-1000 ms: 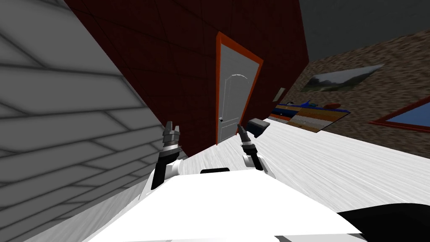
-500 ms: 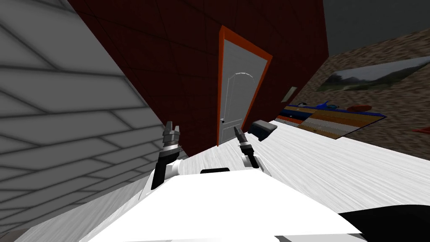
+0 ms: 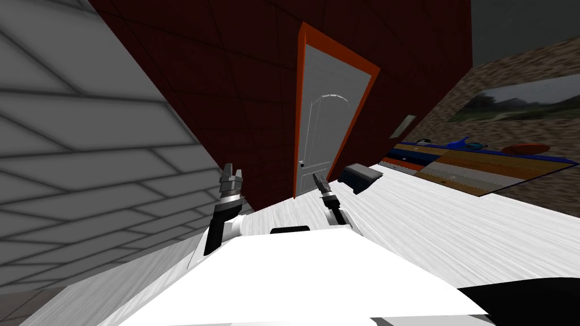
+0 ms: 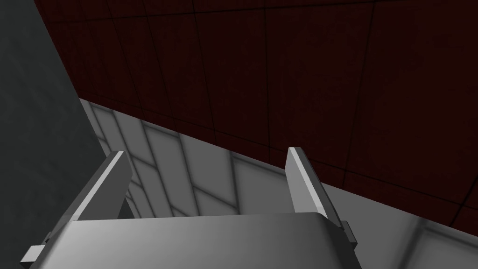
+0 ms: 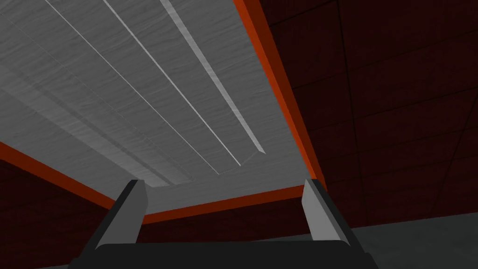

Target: Pull the door open

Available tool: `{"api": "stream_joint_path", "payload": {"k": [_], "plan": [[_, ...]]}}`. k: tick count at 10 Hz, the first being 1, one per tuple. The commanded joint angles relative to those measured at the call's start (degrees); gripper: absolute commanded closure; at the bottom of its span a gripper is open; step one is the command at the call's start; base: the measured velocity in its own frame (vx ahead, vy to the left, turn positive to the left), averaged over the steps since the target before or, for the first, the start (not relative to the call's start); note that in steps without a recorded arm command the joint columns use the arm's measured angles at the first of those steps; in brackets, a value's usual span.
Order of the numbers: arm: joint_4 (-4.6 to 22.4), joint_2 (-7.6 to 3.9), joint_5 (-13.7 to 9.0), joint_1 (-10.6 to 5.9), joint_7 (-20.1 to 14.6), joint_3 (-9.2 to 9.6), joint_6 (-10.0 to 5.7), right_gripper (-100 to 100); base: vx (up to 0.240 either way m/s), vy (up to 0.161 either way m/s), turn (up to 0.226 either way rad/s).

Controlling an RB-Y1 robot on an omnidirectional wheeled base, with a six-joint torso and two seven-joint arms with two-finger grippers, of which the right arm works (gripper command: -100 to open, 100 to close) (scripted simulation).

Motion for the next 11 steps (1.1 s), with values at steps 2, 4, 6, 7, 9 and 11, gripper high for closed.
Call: {"api": "stream_joint_path", "payload": {"k": [2, 4, 6, 7, 9, 11], "plan": [[2.96, 0.07, 1.99, -1.03, 3.36, 0.13, 0.92, -100, 0.077, -0.067, 0.133], [5.20, 0.12, 3.46, -1.72, 5.81, 0.19, 1.54, -100, 0.074, -0.066, 0.125], [7.41, 0.18, 4.91, -2.40, 8.22, 0.25, 2.15, -100, 0.075, -0.080, 0.111], [8.42, 0.23, 5.57, -2.71, 9.31, 0.27, 2.42, -100, 0.080, -0.064, 0.107], [10.42, 0.32, 6.88, -3.32, 11.49, 0.32, 2.97, -100, 0.083, -0.075, 0.106], [12.22, 0.43, 8.06, -3.87, 13.45, 0.36, 3.47, -100, 0.074, -0.074, 0.091]]}}
